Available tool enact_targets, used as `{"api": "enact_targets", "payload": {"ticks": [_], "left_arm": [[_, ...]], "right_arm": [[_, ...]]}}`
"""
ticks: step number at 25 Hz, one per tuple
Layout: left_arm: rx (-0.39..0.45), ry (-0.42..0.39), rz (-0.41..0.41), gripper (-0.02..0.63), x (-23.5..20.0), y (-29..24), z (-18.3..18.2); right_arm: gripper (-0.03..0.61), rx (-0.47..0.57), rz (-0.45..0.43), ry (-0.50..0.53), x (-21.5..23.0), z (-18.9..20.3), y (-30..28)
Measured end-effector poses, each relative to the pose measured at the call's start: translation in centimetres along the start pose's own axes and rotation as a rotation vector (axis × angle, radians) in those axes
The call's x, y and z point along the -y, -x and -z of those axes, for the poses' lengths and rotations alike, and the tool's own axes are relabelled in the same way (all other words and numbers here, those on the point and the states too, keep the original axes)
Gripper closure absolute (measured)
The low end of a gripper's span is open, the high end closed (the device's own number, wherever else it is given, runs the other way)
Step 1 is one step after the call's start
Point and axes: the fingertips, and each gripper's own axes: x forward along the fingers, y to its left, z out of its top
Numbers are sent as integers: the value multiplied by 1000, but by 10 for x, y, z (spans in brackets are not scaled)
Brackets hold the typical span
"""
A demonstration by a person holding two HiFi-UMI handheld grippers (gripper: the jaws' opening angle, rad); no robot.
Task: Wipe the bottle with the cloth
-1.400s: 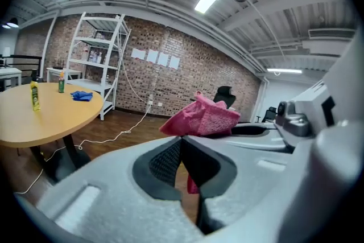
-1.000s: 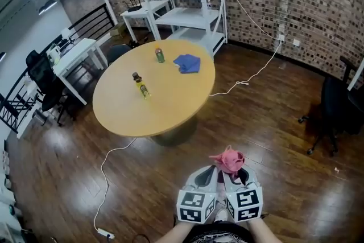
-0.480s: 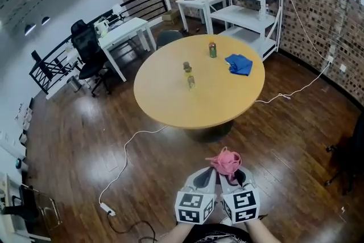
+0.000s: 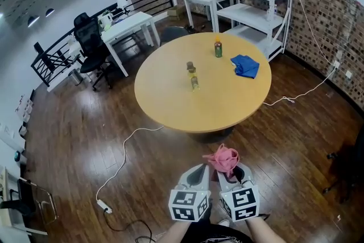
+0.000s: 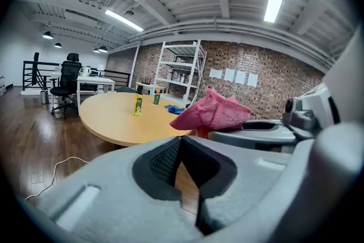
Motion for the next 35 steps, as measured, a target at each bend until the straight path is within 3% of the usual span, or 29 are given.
{"api": "enact_targets", "payload": {"ticks": [6,15,22,30,35], "left_arm": [[9,18,20,609,-34,-53,-22],[6,14,62,609,-124,-136,-93],[8,-80,154,609,-168,-192,-141],[54,-101,129,604,-213,-250,-174],[76,-125,94,558,-244,-294,-193]], "right_arm": [[474,-9,15,20,23,-14,-54],[474,-31,44,7,46,-63,-169],[474,-30,73,-8,65,-92,-238],[474,-22,85,4,100,-115,-291],[475,-9,50,17,129,-131,-335]]}}
